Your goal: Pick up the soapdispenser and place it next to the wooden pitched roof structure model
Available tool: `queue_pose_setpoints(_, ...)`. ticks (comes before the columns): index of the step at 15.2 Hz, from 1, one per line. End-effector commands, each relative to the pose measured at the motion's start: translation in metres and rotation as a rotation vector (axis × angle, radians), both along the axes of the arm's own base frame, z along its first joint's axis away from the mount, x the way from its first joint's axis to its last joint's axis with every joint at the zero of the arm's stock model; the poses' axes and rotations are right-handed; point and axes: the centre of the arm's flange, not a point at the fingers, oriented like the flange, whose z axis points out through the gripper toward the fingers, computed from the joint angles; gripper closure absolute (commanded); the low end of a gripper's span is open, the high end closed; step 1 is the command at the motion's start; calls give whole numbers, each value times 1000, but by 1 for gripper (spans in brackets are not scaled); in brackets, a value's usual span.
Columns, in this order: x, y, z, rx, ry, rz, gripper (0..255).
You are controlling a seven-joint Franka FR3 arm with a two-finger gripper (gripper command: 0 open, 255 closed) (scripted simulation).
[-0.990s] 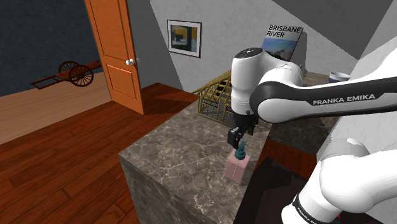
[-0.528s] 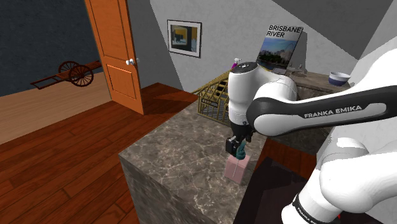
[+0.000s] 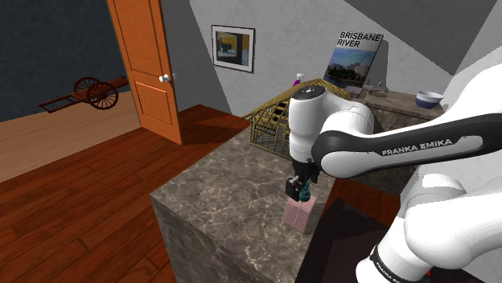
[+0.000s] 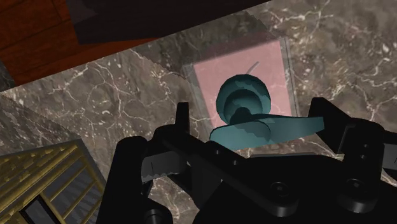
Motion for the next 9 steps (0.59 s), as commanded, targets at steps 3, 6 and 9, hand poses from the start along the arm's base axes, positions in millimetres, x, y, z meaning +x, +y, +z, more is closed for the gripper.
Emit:
queue_pose_setpoints(3,0,0,0,0,0,0,255)
queue_pose_setpoints(6,0,0,0,0,0,0,255)
queue_pose_setpoints(9,0,0,0,0,0,0,255)
